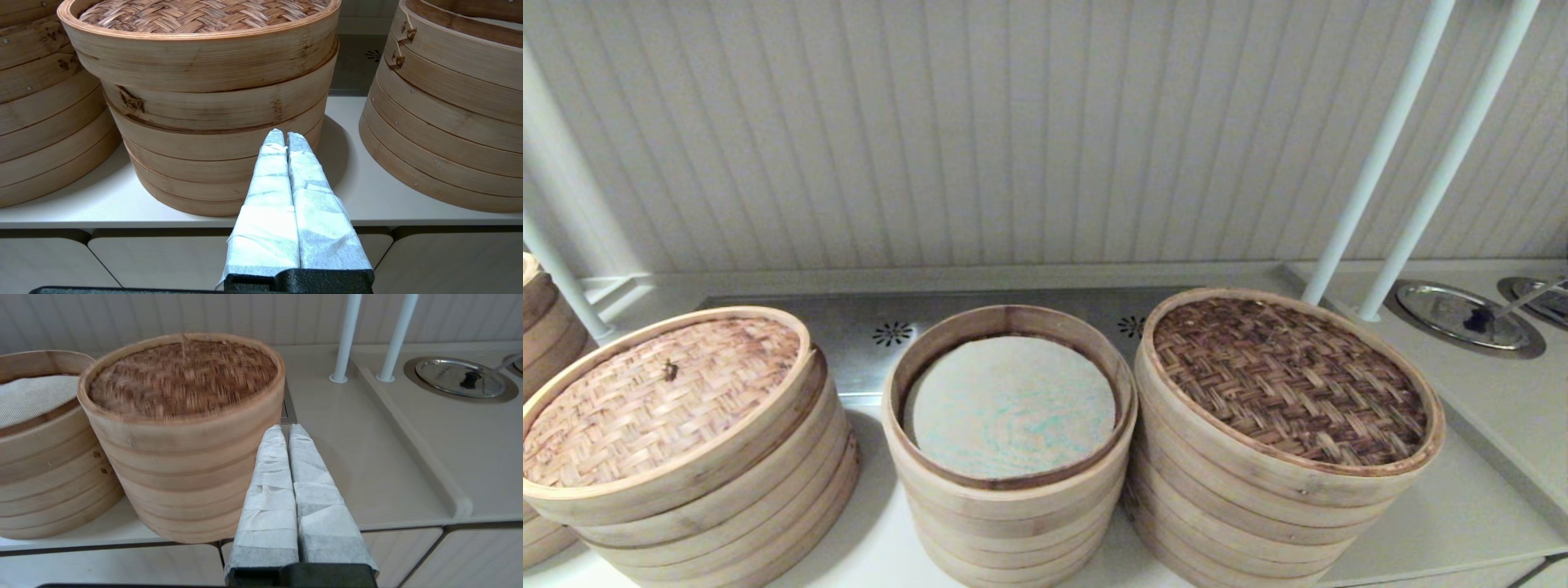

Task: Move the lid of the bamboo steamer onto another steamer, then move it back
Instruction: Pick up the steamer

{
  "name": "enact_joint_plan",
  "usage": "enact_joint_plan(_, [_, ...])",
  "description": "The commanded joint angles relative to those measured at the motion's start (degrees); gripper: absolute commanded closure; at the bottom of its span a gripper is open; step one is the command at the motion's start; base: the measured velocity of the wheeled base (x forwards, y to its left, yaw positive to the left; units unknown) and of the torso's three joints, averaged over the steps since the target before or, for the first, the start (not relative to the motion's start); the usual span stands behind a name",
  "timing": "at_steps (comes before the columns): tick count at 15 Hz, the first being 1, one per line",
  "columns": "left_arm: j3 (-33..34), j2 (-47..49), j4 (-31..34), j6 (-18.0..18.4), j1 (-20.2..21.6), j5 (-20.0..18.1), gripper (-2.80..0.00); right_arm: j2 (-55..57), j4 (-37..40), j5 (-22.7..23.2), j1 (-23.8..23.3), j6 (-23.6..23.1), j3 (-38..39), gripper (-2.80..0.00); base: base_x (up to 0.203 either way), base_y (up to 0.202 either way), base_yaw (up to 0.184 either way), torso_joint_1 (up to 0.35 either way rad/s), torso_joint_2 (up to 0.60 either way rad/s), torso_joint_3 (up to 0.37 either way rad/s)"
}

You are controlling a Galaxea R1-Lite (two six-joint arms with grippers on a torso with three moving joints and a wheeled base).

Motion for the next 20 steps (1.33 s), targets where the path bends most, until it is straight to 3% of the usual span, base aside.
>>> enact_joint_plan(1, [0.00, -0.02, -0.01, -0.03, 0.00, 0.01, 0.00, 12.35, 0.99, 0.73, 0.07, -0.54, -6.56, 0.00, 0.000, 0.000, 0.000, 0.000, 0.00, 0.000])
enact_joint_plan(7, [0.00, -0.02, -0.01, -0.03, 0.00, 0.01, 0.00, 37.46, 5.04, 1.80, 0.70, -1.08, -27.77, 0.00, 0.000, 0.000, 0.000, 0.000, 0.00, 0.000])
enact_joint_plan(14, [-0.01, -0.02, -0.01, -0.03, 0.00, 0.01, 0.00, 61.81, 14.10, 1.60, 8.53, -1.04, -46.22, 0.00, 0.000, 0.000, 0.000, 0.000, 0.00, 0.000])
enact_joint_plan(15, [0.00, 0.06, -0.01, -0.03, 0.00, 0.01, 0.00, 64.63, 14.69, 1.45, 9.86, -0.92, -47.78, -1.50, 0.000, 0.000, 0.000, 0.000, 0.00, 0.000])
enact_joint_plan(16, [0.00, -0.02, -0.01, -0.03, 0.00, 0.01, 0.00, 66.79, 15.05, 1.31, 10.77, -0.86, -48.76, -2.80, 0.000, 0.000, 0.000, 0.000, 0.00, 0.000])
enact_joint_plan(20, [0.00, 0.02, -0.01, -0.03, 0.00, 0.01, 0.00, 72.27, 14.82, 1.34, 12.74, -0.87, -49.28, -2.80, 0.000, 0.000, 0.000, 0.000, 0.00, 0.000])
